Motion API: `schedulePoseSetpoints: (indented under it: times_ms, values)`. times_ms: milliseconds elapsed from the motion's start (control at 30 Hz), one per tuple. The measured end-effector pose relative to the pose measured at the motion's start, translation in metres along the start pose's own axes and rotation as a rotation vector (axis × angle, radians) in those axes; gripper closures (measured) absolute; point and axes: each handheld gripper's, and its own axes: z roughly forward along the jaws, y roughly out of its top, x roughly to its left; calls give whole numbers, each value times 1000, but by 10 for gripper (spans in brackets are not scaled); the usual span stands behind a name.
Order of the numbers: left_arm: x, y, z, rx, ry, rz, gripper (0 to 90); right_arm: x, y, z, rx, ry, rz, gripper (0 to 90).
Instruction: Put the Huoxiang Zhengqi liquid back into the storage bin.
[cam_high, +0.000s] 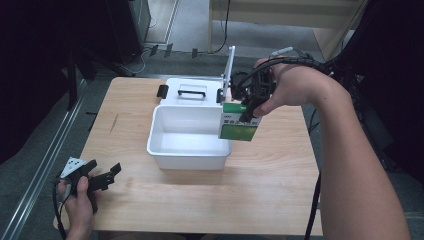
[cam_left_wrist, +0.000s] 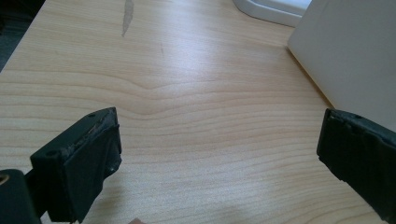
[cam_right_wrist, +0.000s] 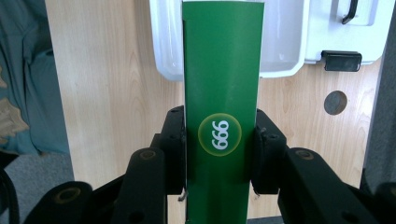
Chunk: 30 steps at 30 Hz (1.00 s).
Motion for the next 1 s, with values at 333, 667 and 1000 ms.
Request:
schedulePoseSetpoints:
  times_ms: [333, 667, 1000]
  values:
    - [0, 0, 0, 1, -3, -1, 7, -5, 27, 6, -21, -25, -26, 643]
    - [0, 0, 0, 0, -4, -1, 7, -4, 50, 16, -17, -12, -64, 646]
    - [0, 0, 1, 1, -6, -5, 6, -8, 60, 34, -3, -8, -76, 646]
